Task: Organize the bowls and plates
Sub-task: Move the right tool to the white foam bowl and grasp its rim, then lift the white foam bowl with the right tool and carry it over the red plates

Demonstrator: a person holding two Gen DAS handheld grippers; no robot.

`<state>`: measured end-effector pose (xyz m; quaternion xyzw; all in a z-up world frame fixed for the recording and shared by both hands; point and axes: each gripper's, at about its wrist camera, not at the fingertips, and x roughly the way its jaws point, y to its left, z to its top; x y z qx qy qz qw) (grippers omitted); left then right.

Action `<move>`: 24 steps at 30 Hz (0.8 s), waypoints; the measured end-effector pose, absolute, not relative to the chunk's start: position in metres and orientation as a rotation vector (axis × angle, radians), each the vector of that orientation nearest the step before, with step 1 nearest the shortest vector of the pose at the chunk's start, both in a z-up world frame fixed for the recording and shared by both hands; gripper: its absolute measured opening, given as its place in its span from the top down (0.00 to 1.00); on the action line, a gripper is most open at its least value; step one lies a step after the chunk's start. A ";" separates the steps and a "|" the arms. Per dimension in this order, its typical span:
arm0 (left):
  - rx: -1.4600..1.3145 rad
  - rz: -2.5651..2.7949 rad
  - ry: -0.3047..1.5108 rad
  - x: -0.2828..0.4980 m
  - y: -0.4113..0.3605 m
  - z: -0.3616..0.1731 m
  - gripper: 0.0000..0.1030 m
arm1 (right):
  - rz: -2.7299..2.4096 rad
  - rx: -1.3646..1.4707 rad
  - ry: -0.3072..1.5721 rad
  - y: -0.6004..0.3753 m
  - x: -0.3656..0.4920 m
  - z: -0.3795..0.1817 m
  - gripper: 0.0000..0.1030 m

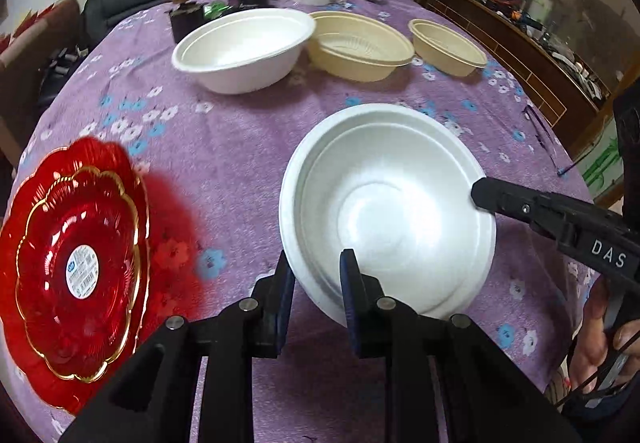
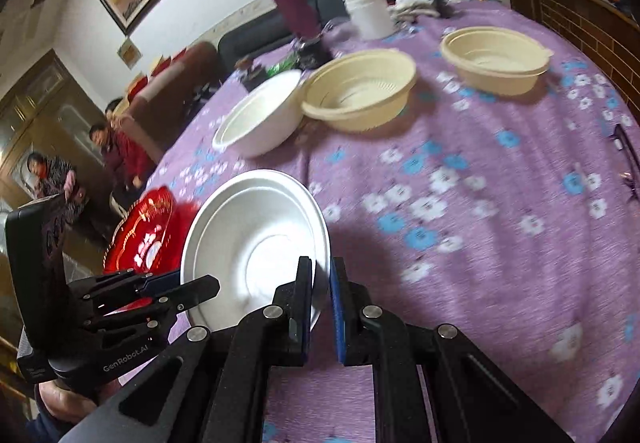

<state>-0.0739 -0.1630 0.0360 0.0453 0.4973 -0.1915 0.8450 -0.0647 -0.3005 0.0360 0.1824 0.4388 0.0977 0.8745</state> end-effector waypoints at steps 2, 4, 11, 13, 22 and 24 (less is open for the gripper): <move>0.112 -0.400 1.035 -0.075 -0.163 0.035 0.76 | 0.197 0.381 0.922 -0.297 -0.062 0.032 0.90; 0.118 -0.399 1.017 -0.074 -0.163 0.036 0.67 | 0.180 0.379 0.924 -0.297 -0.061 0.030 0.89; 0.141 -0.376 0.940 -0.069 -0.161 0.043 0.55 | 0.150 0.359 0.930 -0.296 -0.057 0.028 0.89; 0.152 -0.367 0.924 -0.067 -0.162 0.043 0.59 | 0.144 0.345 0.925 -0.294 -0.056 0.029 0.89; 0.204 -0.374 0.902 -0.071 -0.175 0.038 0.74 | 0.131 0.321 0.905 -0.292 -0.058 0.029 0.89; 0.195 -0.381 0.904 -0.070 -0.174 0.039 0.74 | 0.130 0.324 0.899 -0.293 -0.059 0.030 0.89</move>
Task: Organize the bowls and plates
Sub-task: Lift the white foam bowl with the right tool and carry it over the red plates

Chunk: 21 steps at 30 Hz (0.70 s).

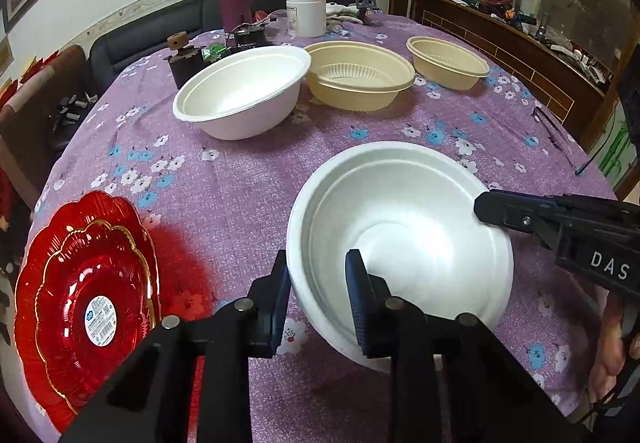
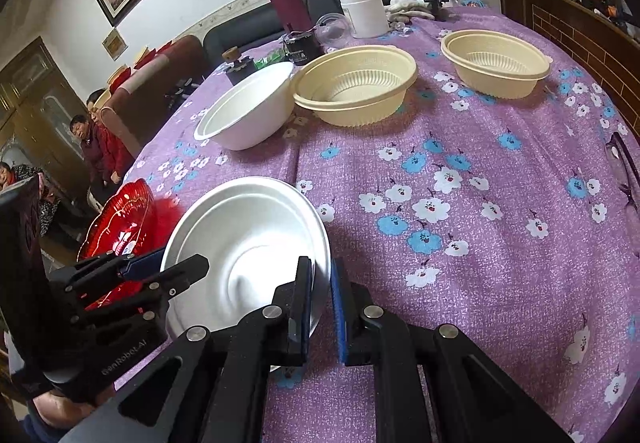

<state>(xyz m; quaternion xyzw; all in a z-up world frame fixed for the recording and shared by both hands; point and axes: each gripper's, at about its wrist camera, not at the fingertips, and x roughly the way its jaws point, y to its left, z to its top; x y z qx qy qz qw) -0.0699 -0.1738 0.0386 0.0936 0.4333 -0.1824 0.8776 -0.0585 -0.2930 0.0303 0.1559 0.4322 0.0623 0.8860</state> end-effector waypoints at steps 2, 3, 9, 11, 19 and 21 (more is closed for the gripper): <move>0.187 -0.383 0.908 -0.069 -0.173 0.038 0.74 | 0.132 0.330 0.897 -0.294 -0.058 0.031 0.89; 0.185 -0.384 0.909 -0.069 -0.172 0.038 0.74 | 0.135 0.337 0.897 -0.295 -0.058 0.030 0.89; 0.177 -0.387 0.903 -0.070 -0.172 0.041 0.74 | 0.138 0.341 0.888 -0.295 -0.060 0.032 0.89; 0.178 -0.390 0.900 -0.071 -0.173 0.042 0.74 | 0.140 0.349 0.881 -0.297 -0.061 0.034 0.89; 0.178 -0.388 0.883 -0.077 -0.170 0.050 0.74 | 0.146 0.357 0.864 -0.297 -0.064 0.041 0.89; 0.172 -0.383 0.875 -0.079 -0.167 0.054 0.74 | 0.150 0.352 0.860 -0.294 -0.065 0.043 0.89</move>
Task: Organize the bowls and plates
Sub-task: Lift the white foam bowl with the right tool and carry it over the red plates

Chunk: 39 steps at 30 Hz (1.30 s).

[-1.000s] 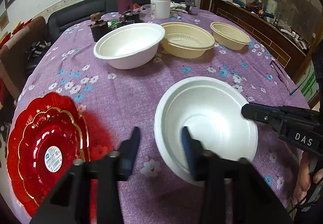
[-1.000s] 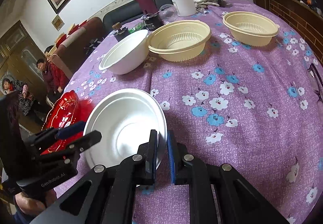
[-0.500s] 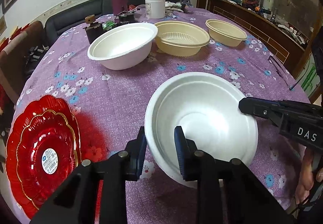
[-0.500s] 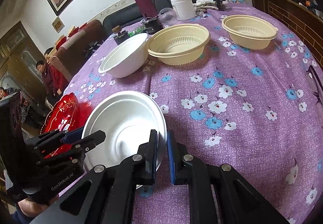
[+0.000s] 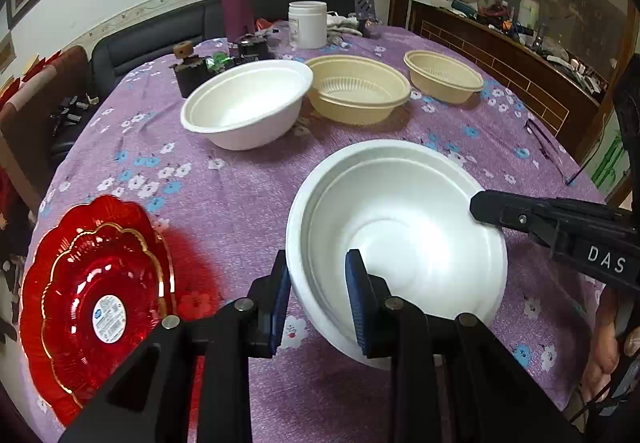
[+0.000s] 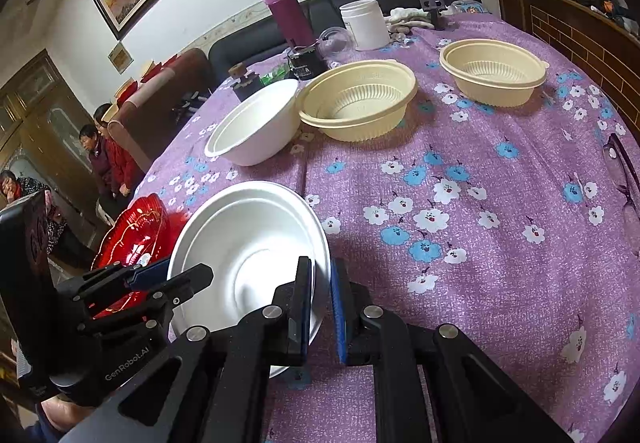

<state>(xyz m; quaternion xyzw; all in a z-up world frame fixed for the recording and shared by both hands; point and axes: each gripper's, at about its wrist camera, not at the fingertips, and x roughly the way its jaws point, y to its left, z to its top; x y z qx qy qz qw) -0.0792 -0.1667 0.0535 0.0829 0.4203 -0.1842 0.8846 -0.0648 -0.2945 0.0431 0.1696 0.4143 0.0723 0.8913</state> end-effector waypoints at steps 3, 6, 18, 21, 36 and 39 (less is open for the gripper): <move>0.164 -0.375 0.867 -0.081 -0.160 0.058 0.74 | 0.158 0.345 0.855 -0.289 -0.064 0.047 0.89; 0.153 -0.364 0.857 -0.081 -0.151 0.064 0.74 | 0.173 0.333 0.848 -0.281 -0.064 0.053 0.89; 0.082 -0.300 0.812 -0.081 -0.099 0.084 0.74 | 0.246 0.258 0.833 -0.235 -0.051 0.075 0.89; 0.063 -0.281 0.805 -0.082 -0.083 0.087 0.74 | 0.266 0.239 0.832 -0.221 -0.047 0.079 0.89; -0.047 -0.149 0.793 -0.081 0.003 0.088 0.74 | 0.384 0.145 0.876 -0.132 -0.013 0.080 0.89; -0.064 -0.122 0.806 -0.079 0.018 0.082 0.74 | 0.406 0.142 0.909 -0.118 -0.002 0.072 0.89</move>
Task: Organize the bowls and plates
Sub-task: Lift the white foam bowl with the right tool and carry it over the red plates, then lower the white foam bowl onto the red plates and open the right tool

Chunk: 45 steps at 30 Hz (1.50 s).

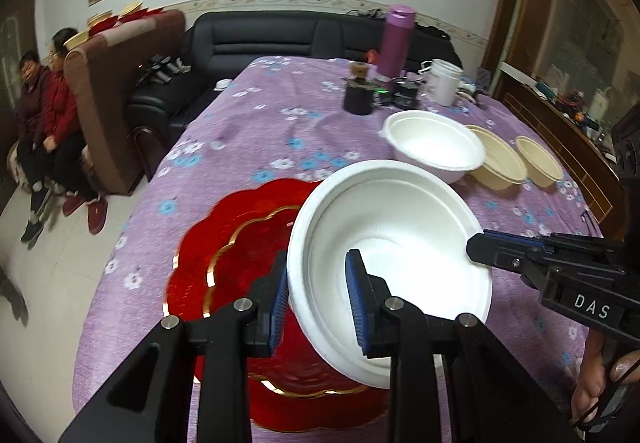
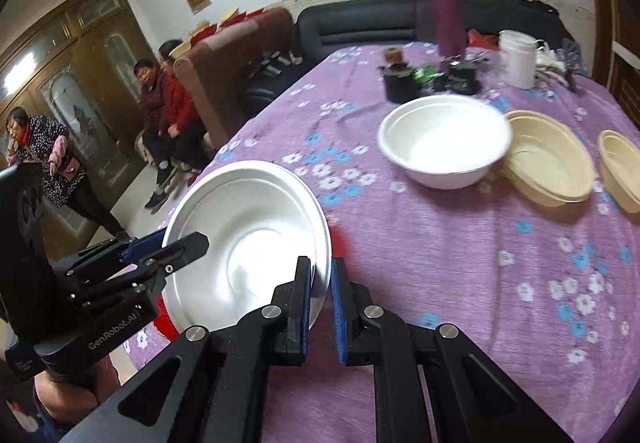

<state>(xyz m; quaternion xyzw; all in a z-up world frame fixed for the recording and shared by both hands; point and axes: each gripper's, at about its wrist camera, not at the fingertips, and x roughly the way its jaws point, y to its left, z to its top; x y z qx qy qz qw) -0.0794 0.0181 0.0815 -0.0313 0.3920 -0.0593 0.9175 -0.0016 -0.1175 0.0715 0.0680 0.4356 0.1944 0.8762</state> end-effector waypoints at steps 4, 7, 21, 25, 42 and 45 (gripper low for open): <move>-0.080 -0.101 0.832 -0.077 0.032 0.071 0.74 | 0.420 0.129 0.938 -0.101 0.009 0.061 0.89; -0.093 -0.088 0.849 -0.073 0.040 0.062 0.74 | 0.423 0.120 0.961 -0.091 0.016 0.053 0.89; -0.112 -0.051 0.882 -0.063 0.056 0.045 0.74 | 0.433 0.092 1.012 -0.068 0.031 0.032 0.89; -0.118 -0.039 0.879 -0.063 0.060 0.046 0.74 | 0.438 0.090 1.006 -0.066 0.031 0.030 0.89; -0.134 0.010 0.859 -0.072 0.073 0.055 0.55 | 0.473 0.083 0.978 -0.057 0.029 0.032 0.88; -0.136 0.015 0.850 -0.074 0.075 0.059 0.55 | 0.484 0.082 0.967 -0.058 0.025 0.038 0.87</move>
